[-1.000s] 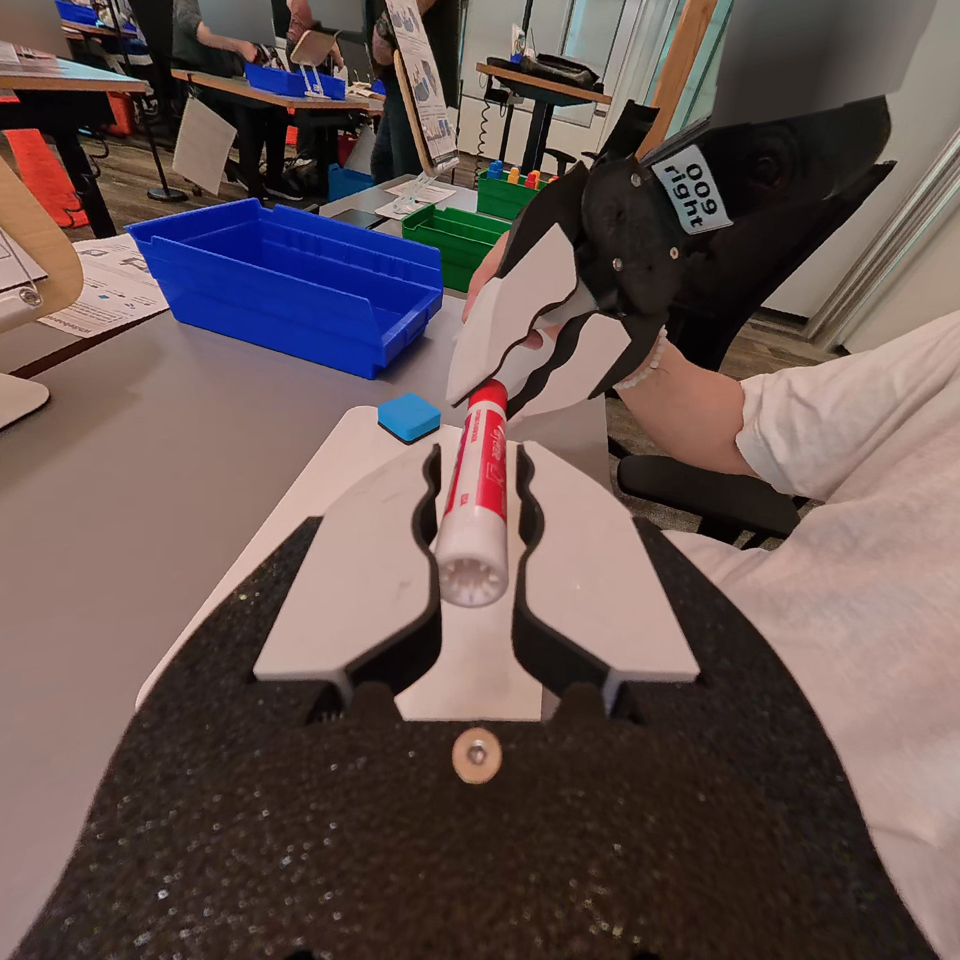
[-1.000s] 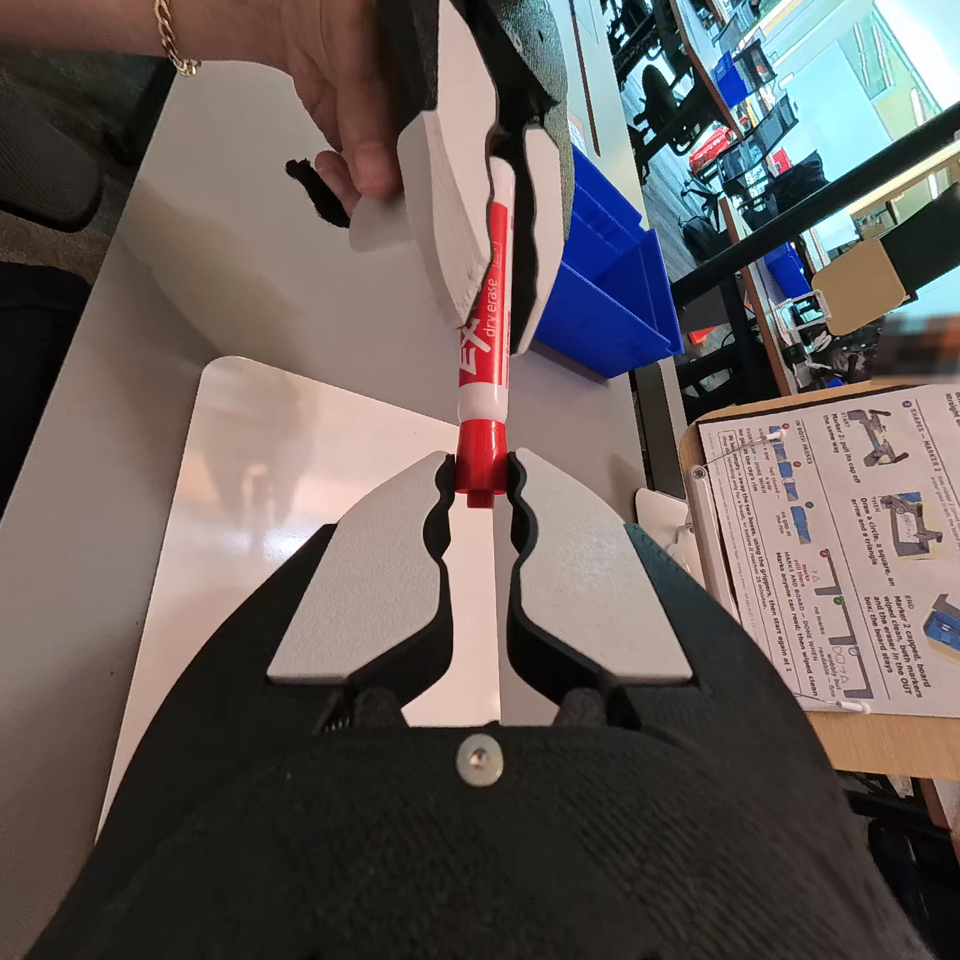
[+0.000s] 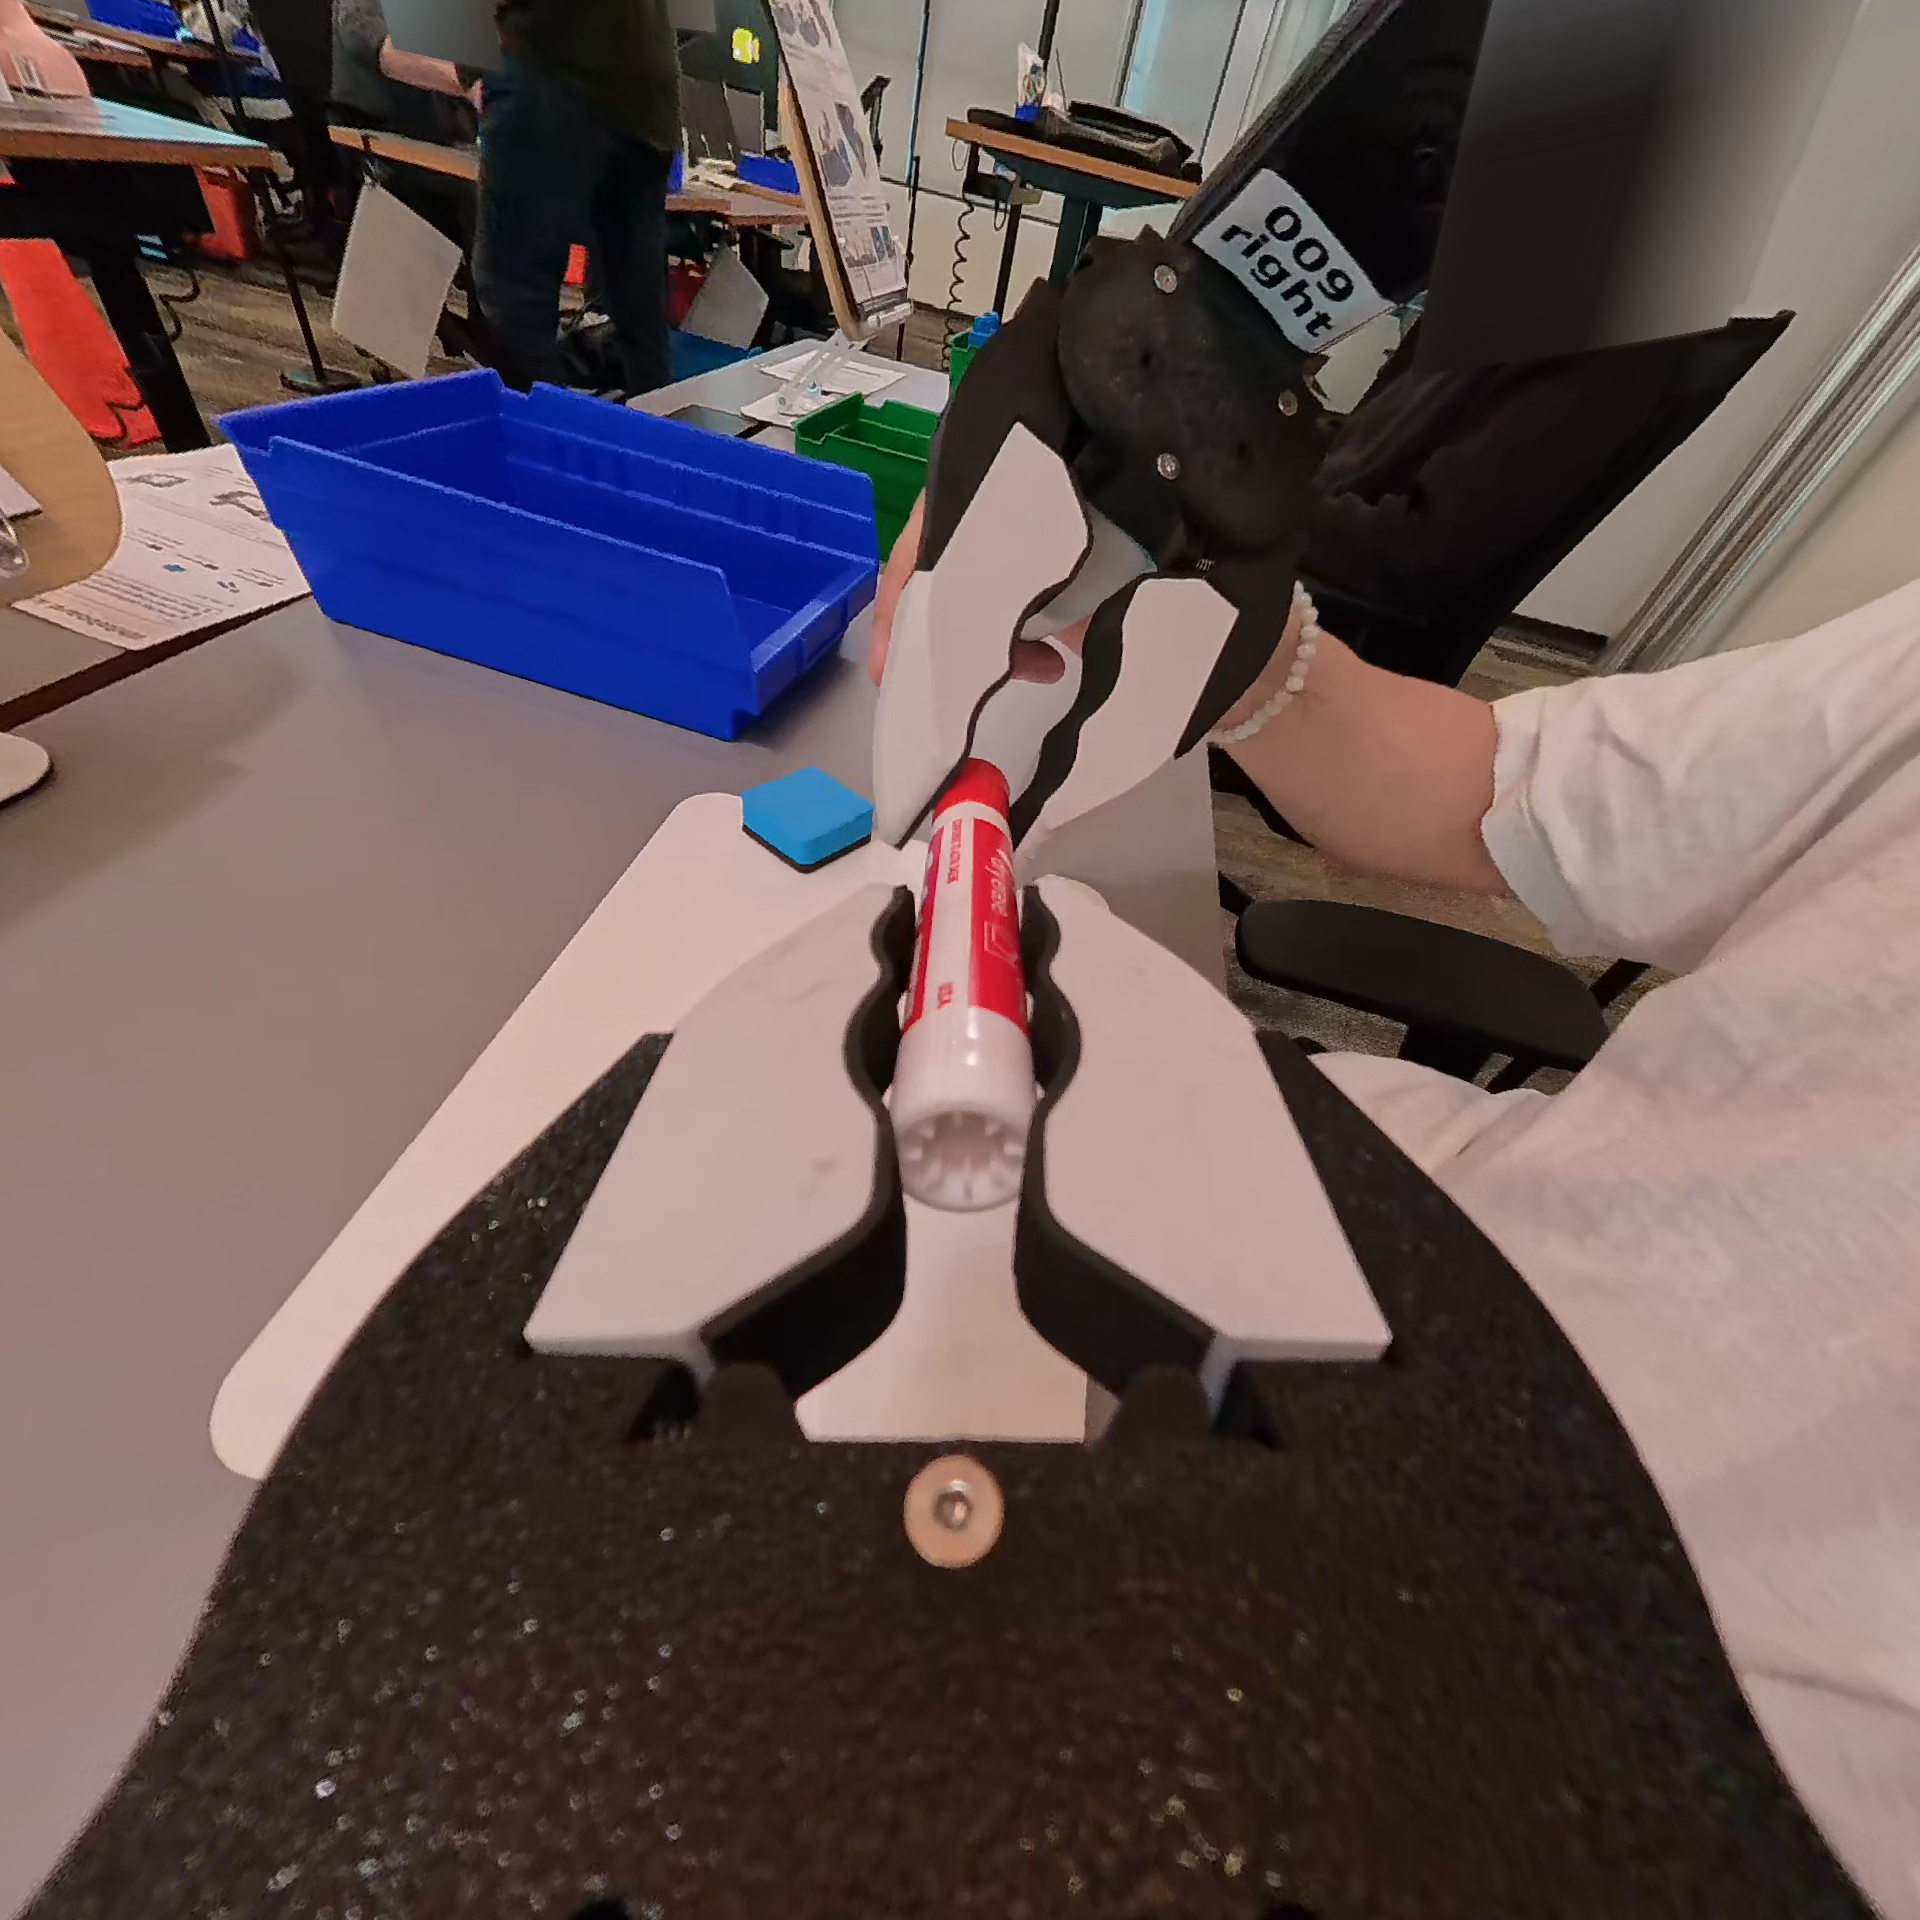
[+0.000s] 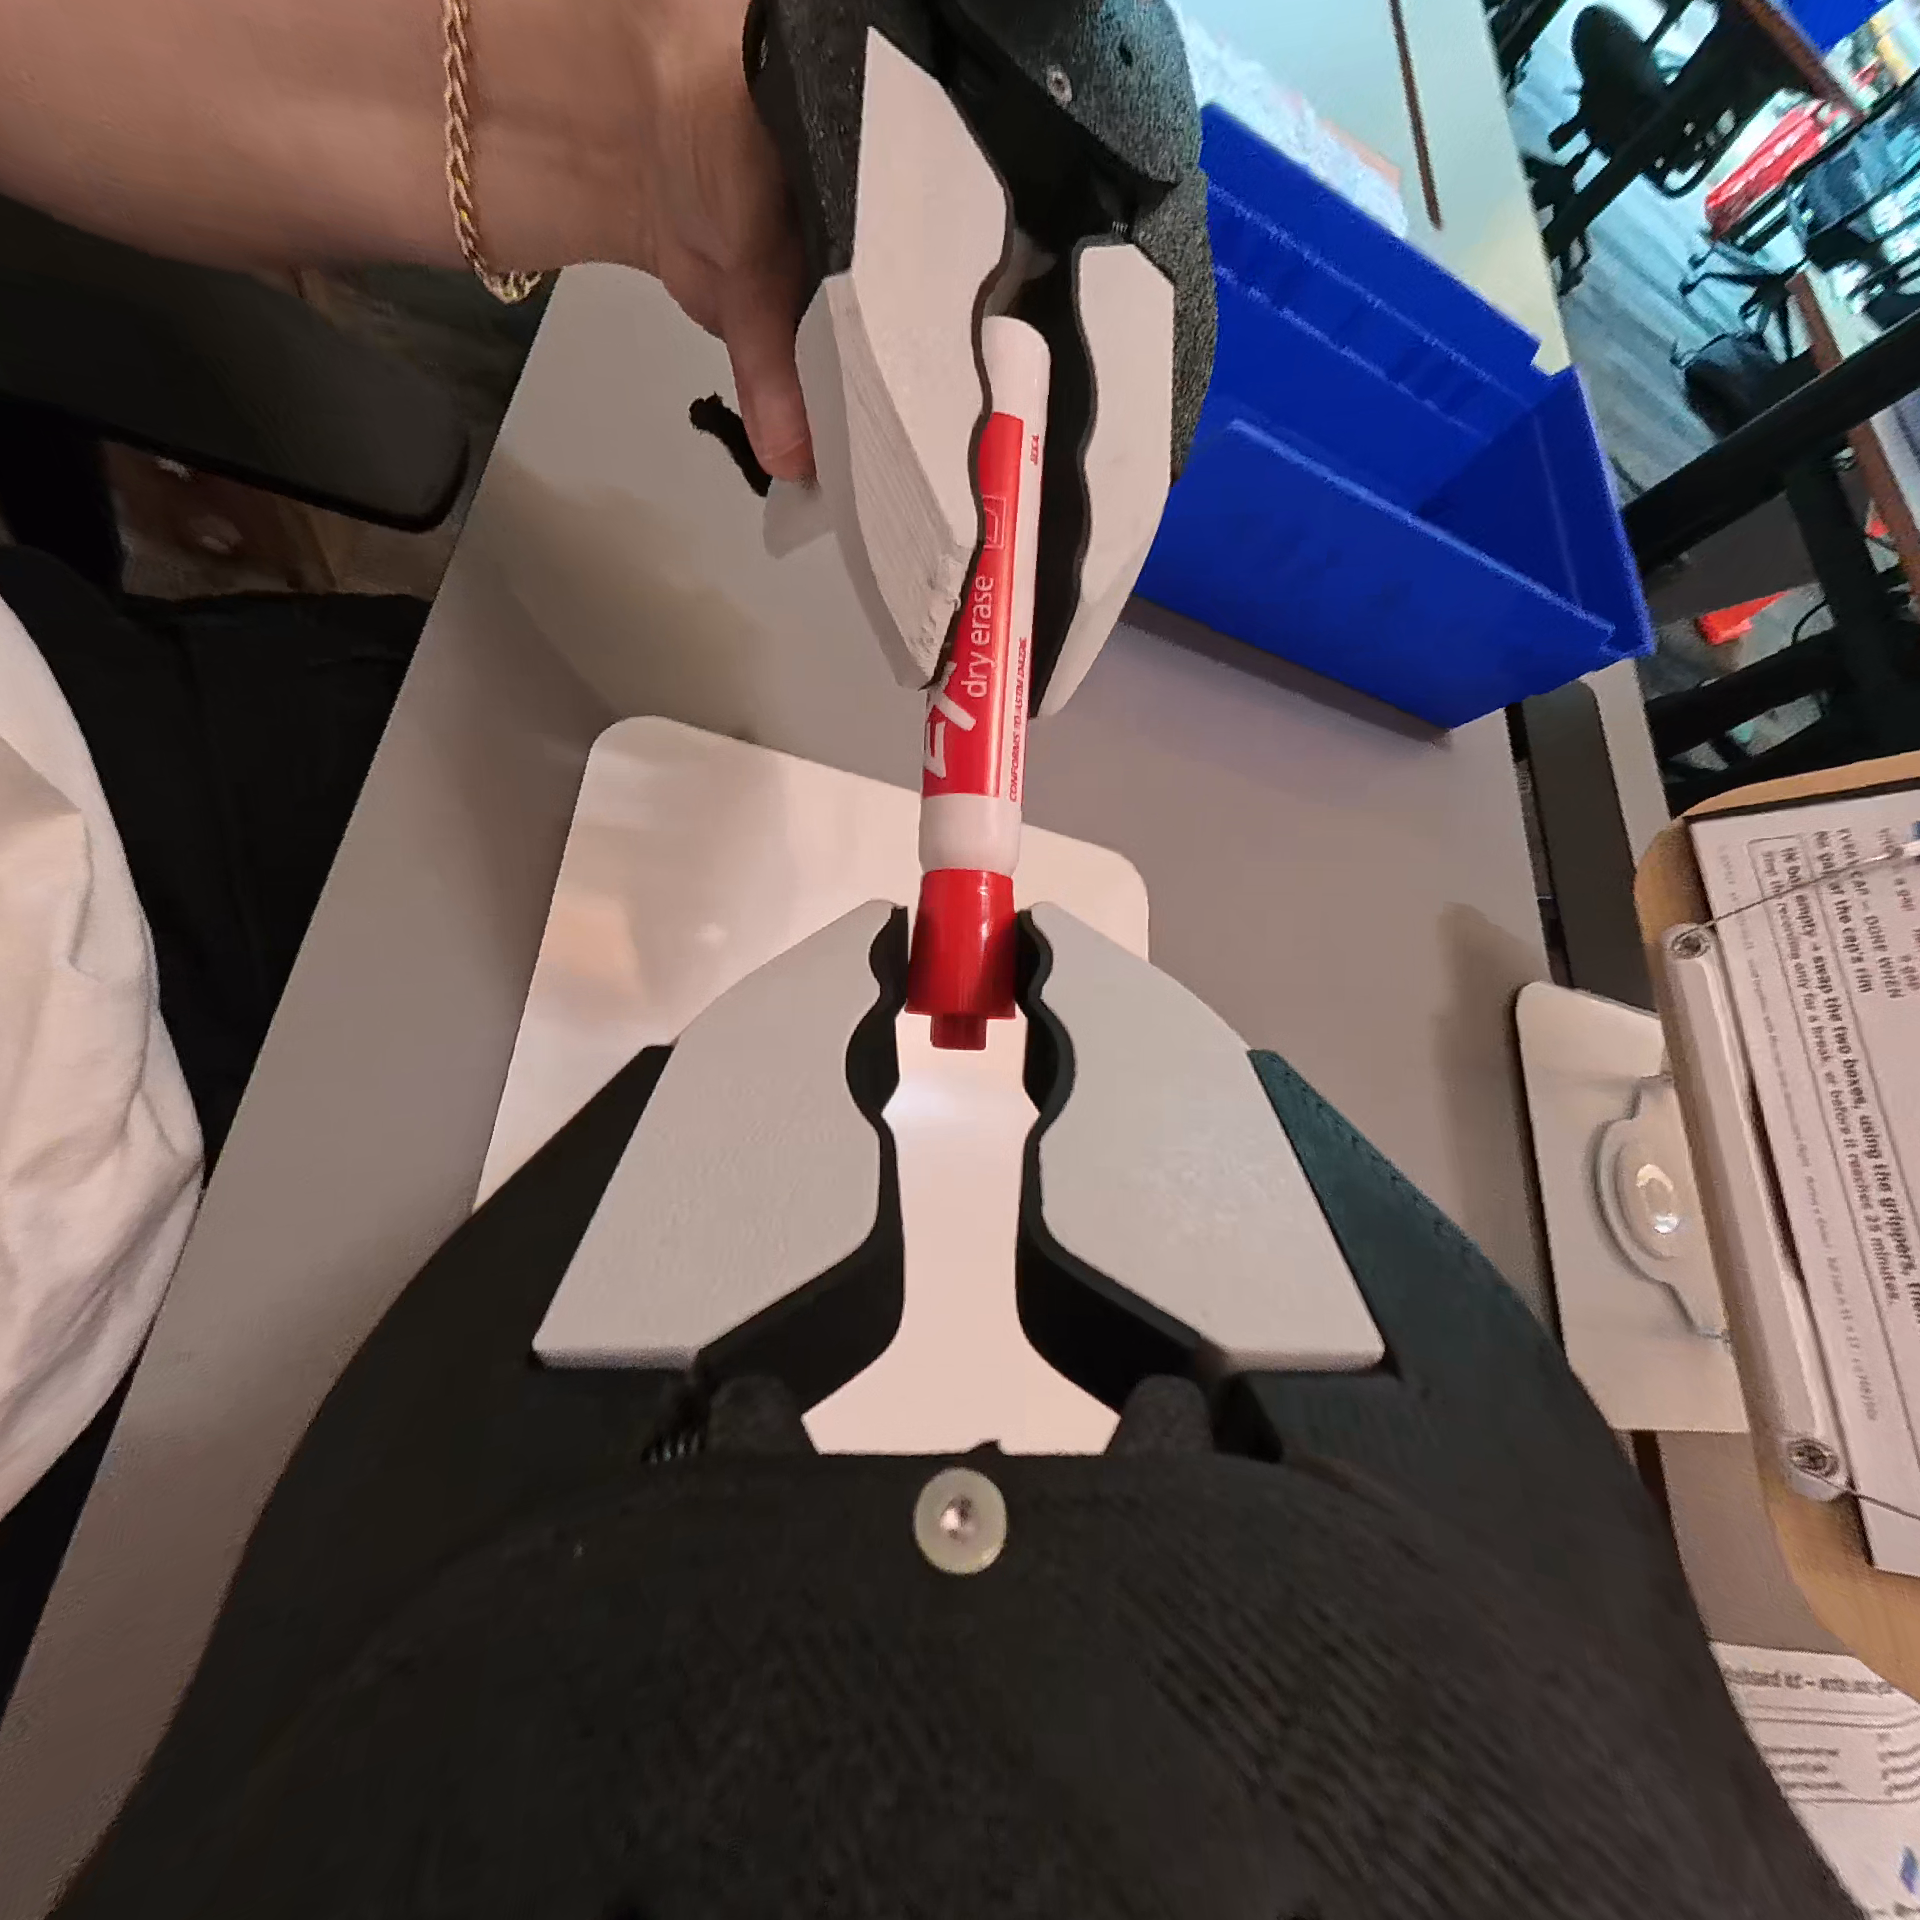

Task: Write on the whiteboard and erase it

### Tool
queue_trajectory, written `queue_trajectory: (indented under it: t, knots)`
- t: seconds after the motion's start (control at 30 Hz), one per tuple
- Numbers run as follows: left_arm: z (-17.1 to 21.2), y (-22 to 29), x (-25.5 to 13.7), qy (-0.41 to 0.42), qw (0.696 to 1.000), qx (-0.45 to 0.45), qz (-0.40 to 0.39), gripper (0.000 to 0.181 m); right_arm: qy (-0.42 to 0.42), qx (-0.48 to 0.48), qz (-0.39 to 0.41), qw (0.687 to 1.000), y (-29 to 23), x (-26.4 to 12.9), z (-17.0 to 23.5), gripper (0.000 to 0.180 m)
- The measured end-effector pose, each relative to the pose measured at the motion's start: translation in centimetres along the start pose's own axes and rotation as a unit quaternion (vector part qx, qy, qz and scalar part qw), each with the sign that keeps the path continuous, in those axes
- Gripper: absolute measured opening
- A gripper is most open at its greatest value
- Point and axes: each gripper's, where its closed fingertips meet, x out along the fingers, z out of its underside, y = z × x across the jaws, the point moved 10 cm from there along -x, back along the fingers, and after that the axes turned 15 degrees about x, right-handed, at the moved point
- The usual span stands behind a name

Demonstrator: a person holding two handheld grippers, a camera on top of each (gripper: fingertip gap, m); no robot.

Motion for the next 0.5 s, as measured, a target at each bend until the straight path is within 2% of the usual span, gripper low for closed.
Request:
queue_trajectory:
  t: [0.2,0.37,0.43,0.5]
  knots:
    - [1.5,0.1,0.6,0.0,1.0,-0.002,0.0,0.02,-0.043,0.031,0.002,0.999,-0.2,0.6,0.8,0.019]
    - [3.1,0.2,2.2,-0.018,0.999,-0.021,-0.018,0.02,-0.138,-0.019,0.048,0.989,-0.5,1.5,2.0,0.02]
    - [3.6,0.1,2.8,-0.013,1.0,-0.018,-0.021,0.02,-0.14,0.022,0.028,0.989,0.1,1.4,2.6,0.02]
    - [3.6,0.4,3.4,-0.032,0.998,0.023,-0.04,0.019,-0.14,0.056,0.012,0.989,0.6,1.4,3.5,0.02]
